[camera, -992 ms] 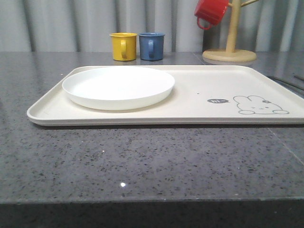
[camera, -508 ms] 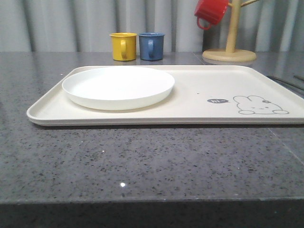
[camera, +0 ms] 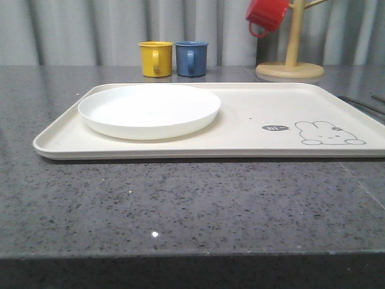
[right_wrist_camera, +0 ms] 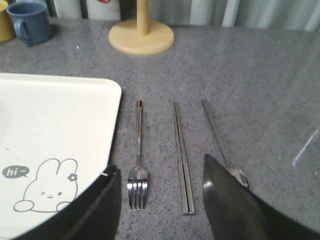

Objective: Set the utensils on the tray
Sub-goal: 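Withdraw the left gripper upward away from the tray, then grasp the silver fork with the right gripper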

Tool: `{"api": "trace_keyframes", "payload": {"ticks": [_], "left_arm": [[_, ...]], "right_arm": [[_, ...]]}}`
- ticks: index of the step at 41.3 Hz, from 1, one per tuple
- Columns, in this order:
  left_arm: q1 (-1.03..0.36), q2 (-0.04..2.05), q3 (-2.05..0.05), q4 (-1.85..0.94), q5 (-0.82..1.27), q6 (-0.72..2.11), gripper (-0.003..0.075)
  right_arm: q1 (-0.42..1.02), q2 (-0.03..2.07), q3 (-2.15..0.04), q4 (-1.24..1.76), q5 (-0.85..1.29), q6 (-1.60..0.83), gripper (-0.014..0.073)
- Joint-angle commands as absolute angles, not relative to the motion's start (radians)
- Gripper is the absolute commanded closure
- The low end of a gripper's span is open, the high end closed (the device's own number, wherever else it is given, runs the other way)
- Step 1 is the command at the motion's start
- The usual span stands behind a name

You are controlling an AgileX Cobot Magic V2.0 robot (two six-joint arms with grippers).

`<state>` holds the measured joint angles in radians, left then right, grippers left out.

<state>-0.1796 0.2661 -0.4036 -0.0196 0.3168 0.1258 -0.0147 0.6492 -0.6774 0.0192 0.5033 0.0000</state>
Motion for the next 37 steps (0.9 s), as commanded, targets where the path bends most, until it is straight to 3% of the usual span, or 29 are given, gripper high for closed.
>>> {"api": "trace_keyframes", "payload": {"ticks": [1, 18, 37], "left_arm": [[-0.178, 0.274, -0.429, -0.029, 0.231, 0.116, 0.0739], [-0.178, 0.274, -0.429, -0.029, 0.231, 0.116, 0.0739], [-0.178, 0.274, -0.429, -0.029, 0.231, 0.116, 0.0739]], "right_arm": [[-0.021, 0.784, -0.789, 0.008, 0.507, 0.0, 0.0214], [-0.001, 1.339, -1.16, 0.009, 0.793, 0.0, 0.0216], [0.01, 1.581, -1.254, 0.011, 0.777, 0.0, 0.0216]]}}
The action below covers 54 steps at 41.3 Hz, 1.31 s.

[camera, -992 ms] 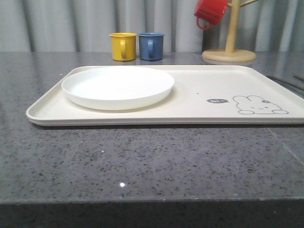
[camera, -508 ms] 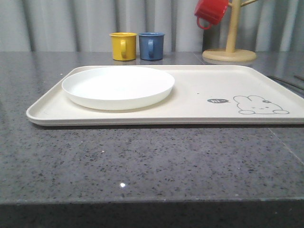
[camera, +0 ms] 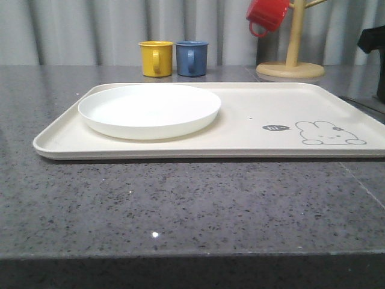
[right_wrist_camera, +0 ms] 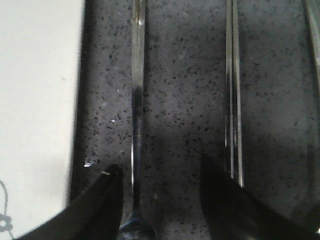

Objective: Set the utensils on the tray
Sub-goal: 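Grasp the silver fork with the right gripper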

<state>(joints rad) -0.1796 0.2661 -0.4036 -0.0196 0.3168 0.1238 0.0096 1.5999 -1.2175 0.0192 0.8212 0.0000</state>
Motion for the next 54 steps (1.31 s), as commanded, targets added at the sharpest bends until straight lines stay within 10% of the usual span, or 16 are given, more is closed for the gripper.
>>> {"api": "trace_keyframes", "payload": {"ticks": [1, 17, 38, 54], "left_arm": [[-0.178, 0.274, -0.429, -0.029, 0.231, 0.116, 0.0739], [-0.178, 0.274, -0.429, -0.029, 0.231, 0.116, 0.0739], [-0.178, 0.274, -0.429, -0.029, 0.231, 0.116, 0.0739], [-0.178, 0.274, -0.429, -0.029, 0.231, 0.116, 0.0739]], "right_arm": [[0.01, 1.587, -1.254, 0.011, 0.774, 0.0, 0.0216], [0.011, 1.624, -1.254, 0.026, 0.75, 0.0, 0.0249], [0.012, 1.63, -1.254, 0.053, 0.755, 0.0, 0.0703], [0.025, 1.52, -1.272, 0.028, 0.827, 0.096, 0.0685]]}}
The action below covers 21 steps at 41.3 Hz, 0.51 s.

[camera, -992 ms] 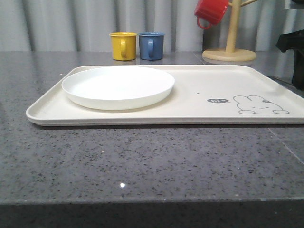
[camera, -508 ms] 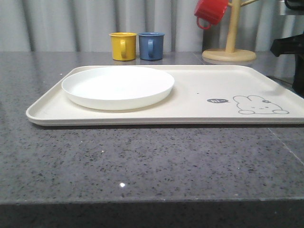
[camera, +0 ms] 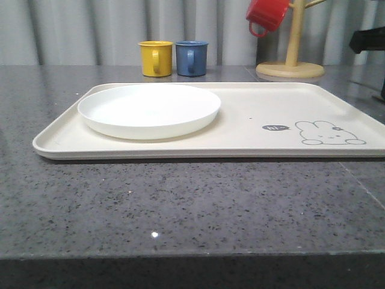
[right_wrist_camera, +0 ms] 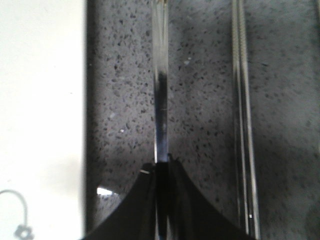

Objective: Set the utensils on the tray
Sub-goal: 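Grasp the silver fork with the right gripper, then carry the fork onto the tray beside the plate and release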

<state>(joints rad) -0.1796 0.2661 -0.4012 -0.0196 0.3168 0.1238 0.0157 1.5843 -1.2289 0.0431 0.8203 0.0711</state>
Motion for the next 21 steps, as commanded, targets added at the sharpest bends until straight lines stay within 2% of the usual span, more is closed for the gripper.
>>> {"api": "trace_keyframes", "payload": {"ticks": [1, 7, 21], "left_arm": [[-0.178, 0.274, -0.429, -0.029, 0.231, 0.116, 0.0739], [-0.178, 0.274, -0.429, -0.029, 0.231, 0.116, 0.0739], [-0.178, 0.274, -0.429, -0.029, 0.231, 0.116, 0.0739]], "right_arm": [[0.03, 1.516, -1.277, 0.023, 0.838, 0.106, 0.0685], [0.108, 1.515, -1.338, -0.021, 0.901, 0.186, 0.0685], [0.417, 1.61, -1.48, -0.12, 0.963, 0.409, 0.0685]]}}
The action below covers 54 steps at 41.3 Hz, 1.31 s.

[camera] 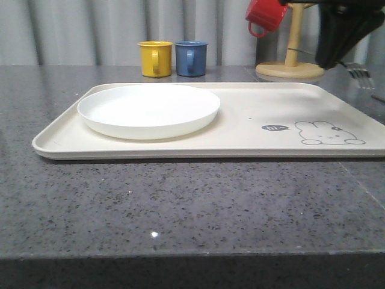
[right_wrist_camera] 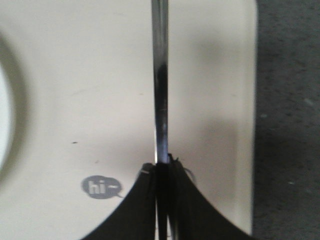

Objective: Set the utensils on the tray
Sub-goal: 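Carry the fork onto the tray beside the plate and release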

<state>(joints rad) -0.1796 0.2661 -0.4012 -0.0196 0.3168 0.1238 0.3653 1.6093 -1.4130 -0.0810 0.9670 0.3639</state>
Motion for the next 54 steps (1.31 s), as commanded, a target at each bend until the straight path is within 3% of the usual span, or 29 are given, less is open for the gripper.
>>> {"api": "trace_keyframes", "payload": {"ticks": [1, 14, 41, 45, 54], "left_arm": [[-0.178, 0.274, -0.429, -0.029, 0.231, 0.116, 0.0739], [-0.178, 0.274, -0.429, -0.029, 0.231, 0.116, 0.0739], [-0.178, 0.274, -0.429, -0.029, 0.231, 0.116, 0.0739], [-0.178, 0.274, -0.429, -0.029, 0.231, 0.116, 0.0739], [-0.178, 0.274, -0.429, -0.029, 0.231, 0.116, 0.0739]], "right_arm": [[0.437, 1.621, -1.49, -0.122, 0.969, 0.417, 0.0685], [0.5, 1.727, -1.541, -0.146, 0.952, 0.564, 0.0685], [0.5, 1.81, -1.541, -0.084, 0.885, 0.597, 0.0678], [0.5, 1.806, -1.541, -0.083, 0.884, 0.597, 0.0601], [0.5, 1.789, -1.546, -0.083, 0.885, 0.597, 0.0288]]}}
